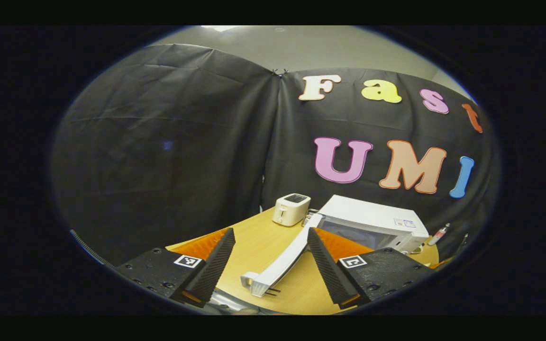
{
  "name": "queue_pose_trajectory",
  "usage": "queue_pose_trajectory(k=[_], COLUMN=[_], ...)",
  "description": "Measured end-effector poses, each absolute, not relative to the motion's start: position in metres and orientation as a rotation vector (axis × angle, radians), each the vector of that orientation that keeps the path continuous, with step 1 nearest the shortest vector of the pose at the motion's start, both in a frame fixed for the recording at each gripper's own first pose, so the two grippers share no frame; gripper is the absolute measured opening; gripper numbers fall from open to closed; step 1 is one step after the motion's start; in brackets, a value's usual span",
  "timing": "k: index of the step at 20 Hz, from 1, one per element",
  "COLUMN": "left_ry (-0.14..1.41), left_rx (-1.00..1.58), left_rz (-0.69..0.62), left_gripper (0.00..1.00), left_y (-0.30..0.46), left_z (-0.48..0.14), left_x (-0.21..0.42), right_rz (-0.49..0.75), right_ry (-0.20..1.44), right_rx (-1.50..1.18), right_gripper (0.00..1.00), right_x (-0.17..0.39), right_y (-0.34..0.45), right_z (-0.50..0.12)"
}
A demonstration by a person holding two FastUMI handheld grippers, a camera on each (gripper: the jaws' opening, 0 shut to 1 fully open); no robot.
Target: Open the microwave oven with the left hand, put the food in, and close the microwave oven.
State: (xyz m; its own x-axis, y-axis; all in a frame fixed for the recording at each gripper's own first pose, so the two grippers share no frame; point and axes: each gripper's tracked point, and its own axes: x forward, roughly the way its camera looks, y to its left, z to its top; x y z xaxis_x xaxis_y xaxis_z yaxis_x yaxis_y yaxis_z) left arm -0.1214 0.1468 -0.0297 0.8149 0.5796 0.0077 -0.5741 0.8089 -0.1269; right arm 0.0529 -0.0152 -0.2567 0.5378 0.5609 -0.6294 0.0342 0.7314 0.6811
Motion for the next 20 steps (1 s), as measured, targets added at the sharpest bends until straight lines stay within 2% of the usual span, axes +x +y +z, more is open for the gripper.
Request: queue_pose_trajectory(k=[1, 2, 6, 7, 10, 11, 12, 14, 15, 16, 19, 20], left_ry=[-0.044, -0.040, -0.010, -0.004, 0.011, 0.012, 0.016, 0.030, 0.040, 0.049, 0.096, 0.103], left_rx=[-0.115, -0.110, -0.097, -0.102, -0.105, -0.098, -0.086, -0.067, -0.069, -0.073, -0.050, -0.039], left_rz=[0.595, 0.575, 0.480, 0.453, 0.381, 0.369, 0.358, 0.341, 0.322, 0.306, 0.284, 0.280], left_gripper=[0.86, 0.90, 0.86, 0.90, 0.90, 0.85, 0.90, 0.89, 0.89, 0.90, 0.89, 0.90], left_y=[0.152, 0.158, 0.182, 0.186, 0.202, 0.208, 0.215, 0.228, 0.230, 0.233, 0.247, 0.251], left_z=[-0.030, -0.032, -0.037, -0.038, -0.044, -0.045, -0.047, -0.050, -0.052, -0.055, -0.067, -0.068], left_x=[-0.116, -0.110, -0.085, -0.079, -0.062, -0.057, -0.054, -0.047, -0.043, -0.040, -0.034, -0.032], right_rz=[0.345, 0.339, 0.310, 0.300, 0.272, 0.262, 0.250, 0.218, 0.203, 0.190, 0.154, 0.149], right_ry=[0.949, 0.934, 0.885, 0.872, 0.815, 0.793, 0.772, 0.732, 0.706, 0.689, 0.656, 0.643], right_rx=[0.705, 0.709, 0.762, 0.781, 0.845, 0.876, 0.908, 0.949, 0.961, 0.973, 0.984, 0.966], right_gripper=[0.42, 0.42, 0.42, 0.42, 0.43, 0.43, 0.43, 0.43, 0.36, 0.43, 0.43, 0.35], right_x=[0.049, 0.045, 0.039, 0.039, 0.047, 0.052, 0.058, 0.079, 0.091, 0.101, 0.129, 0.135], right_y=[-0.008, 0.000, 0.045, 0.058, 0.097, 0.110, 0.121, 0.141, 0.148, 0.155, 0.176, 0.182], right_z=[-0.253, -0.249, -0.242, -0.240, -0.242, -0.243, -0.243, -0.247, -0.248, -0.250, -0.253, -0.253])
